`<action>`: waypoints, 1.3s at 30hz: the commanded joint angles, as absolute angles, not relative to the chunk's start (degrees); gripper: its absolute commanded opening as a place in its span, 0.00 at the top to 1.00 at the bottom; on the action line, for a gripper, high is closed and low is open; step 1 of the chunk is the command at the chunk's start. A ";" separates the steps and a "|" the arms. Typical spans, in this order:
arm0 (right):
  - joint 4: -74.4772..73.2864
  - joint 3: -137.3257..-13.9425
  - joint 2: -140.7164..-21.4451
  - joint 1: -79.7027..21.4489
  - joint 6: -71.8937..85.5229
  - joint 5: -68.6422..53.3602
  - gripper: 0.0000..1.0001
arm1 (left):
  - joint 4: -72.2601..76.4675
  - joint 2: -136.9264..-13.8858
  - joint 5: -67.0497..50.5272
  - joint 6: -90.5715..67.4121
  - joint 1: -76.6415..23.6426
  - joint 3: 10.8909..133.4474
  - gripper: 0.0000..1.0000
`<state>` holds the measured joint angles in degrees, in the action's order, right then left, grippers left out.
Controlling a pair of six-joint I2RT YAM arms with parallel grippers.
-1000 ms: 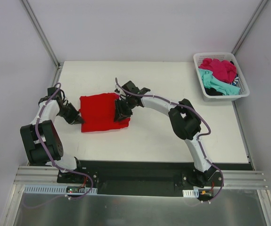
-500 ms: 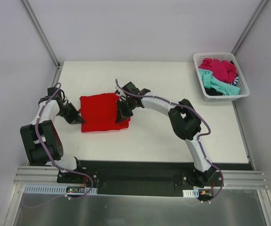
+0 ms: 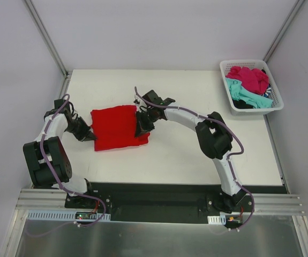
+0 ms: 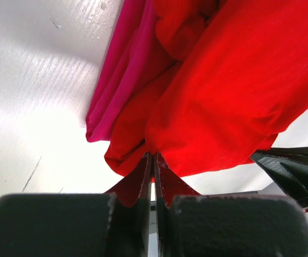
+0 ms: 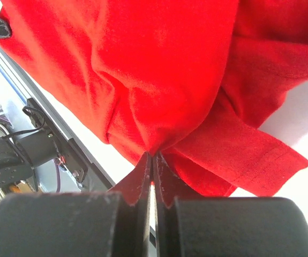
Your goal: Fold and stack the t-shirts
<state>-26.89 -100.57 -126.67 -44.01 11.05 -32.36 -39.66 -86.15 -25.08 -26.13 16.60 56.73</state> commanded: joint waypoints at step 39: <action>-34.89 -100.46 -121.82 -39.20 4.13 -33.14 0.74 | -40.08 -84.47 -27.69 -25.93 17.05 55.55 0.96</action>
<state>-32.23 -99.31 -125.54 -39.09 5.19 -32.99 -39.66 -86.15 -26.92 -26.11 16.60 56.66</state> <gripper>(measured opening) 0.217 0.015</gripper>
